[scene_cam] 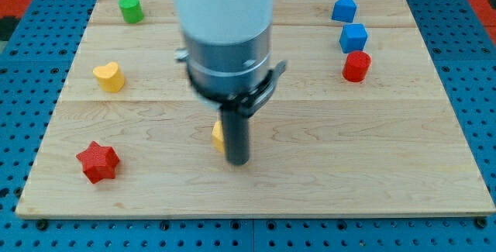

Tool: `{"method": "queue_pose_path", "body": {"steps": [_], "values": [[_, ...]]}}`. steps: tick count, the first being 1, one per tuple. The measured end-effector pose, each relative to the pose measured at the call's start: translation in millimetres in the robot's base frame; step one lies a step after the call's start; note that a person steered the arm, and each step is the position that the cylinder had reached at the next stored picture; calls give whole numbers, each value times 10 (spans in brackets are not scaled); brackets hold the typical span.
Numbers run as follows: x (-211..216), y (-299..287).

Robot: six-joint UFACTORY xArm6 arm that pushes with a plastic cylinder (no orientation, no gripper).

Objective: Push the yellow hexagon towards the red circle

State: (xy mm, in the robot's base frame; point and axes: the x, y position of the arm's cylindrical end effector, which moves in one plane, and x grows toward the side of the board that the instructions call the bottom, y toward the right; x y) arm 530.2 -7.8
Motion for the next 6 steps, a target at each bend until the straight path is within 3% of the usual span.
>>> {"method": "queue_pose_path", "body": {"steps": [2,3,4,5,6], "values": [[556,-9],[430,-510],[201,-572],[-192,-539],[-207,-222]]}}
